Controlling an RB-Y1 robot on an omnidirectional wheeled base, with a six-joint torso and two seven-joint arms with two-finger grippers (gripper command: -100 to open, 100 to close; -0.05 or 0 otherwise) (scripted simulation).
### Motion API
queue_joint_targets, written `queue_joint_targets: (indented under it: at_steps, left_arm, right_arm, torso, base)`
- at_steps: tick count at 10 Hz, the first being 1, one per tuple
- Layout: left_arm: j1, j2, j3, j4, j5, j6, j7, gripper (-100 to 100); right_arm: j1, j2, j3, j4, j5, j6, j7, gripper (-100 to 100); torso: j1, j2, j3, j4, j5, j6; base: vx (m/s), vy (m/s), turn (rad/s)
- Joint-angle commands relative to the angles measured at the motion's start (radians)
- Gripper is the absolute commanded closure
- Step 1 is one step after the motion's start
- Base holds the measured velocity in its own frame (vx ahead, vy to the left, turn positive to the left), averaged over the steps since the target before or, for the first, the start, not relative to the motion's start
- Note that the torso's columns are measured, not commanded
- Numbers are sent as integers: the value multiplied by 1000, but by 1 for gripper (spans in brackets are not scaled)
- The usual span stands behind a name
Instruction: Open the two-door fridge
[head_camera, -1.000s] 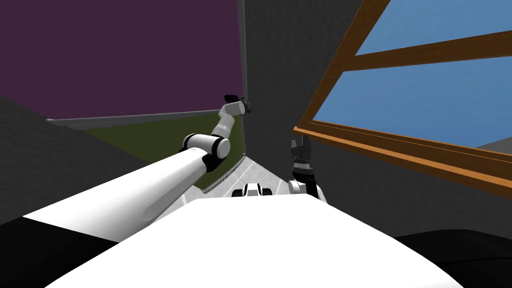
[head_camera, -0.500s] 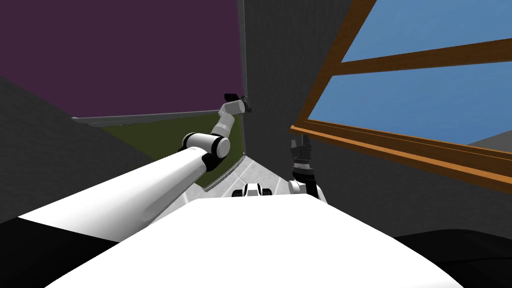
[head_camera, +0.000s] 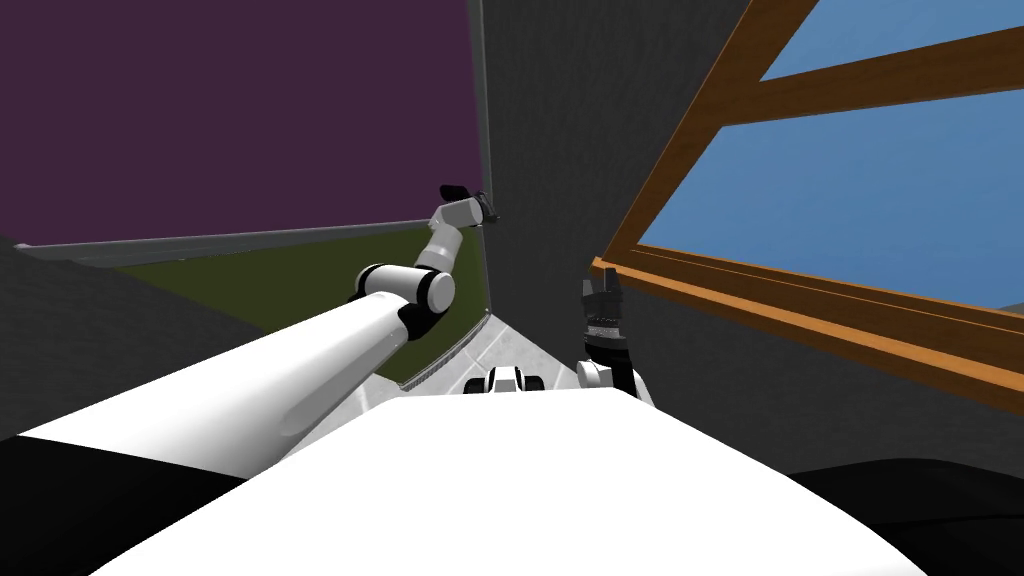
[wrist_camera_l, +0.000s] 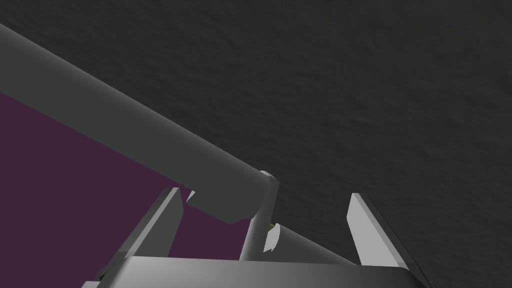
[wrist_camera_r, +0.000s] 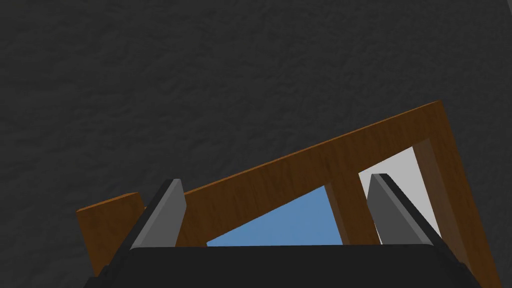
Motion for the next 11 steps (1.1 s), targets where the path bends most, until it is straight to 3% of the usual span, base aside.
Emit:
queue_joint_targets:
  at_steps: [1,3,5,6,8,11]
  left_arm:
    - [-2,27,14,5,-18,7,11,-100]
    - [-2,50,24,12,-27,12,16,-100]
    - [-4,46,23,5,-27,18,18,-100]
    - [-4,47,23,4,-27,17,18,100]
    - [-14,15,11,-6,-10,24,10,100]
    - [-26,-36,-8,-18,16,36,-2,100]
  right_arm:
    - [0,0,0,0,0,0,0,0]
    - [0,0,0,0,0,0,0,0]
    - [0,0,0,0,0,0,0,0]
    - [0,0,0,0,0,0,0,0]
    - [-1,0,0,0,0,0,0,0]
    - [-1,0,0,0,0,0,0,0]
  torso:
    - [-2,0,0,0,0,0]
    - [-2,-2,-1,-1,-1,0]
    - [-1,0,0,-1,-1,3]
    - [-1,1,0,-1,-1,2]
    - [-1,2,1,-2,-1,3]
    - [-4,3,2,1,-2,1]
  base:
    - [150,-91,70]
    - [175,-92,87]
    - [44,-27,29]
    - [8,1,12]
    - [-135,99,-80]
    - [-271,128,-129]
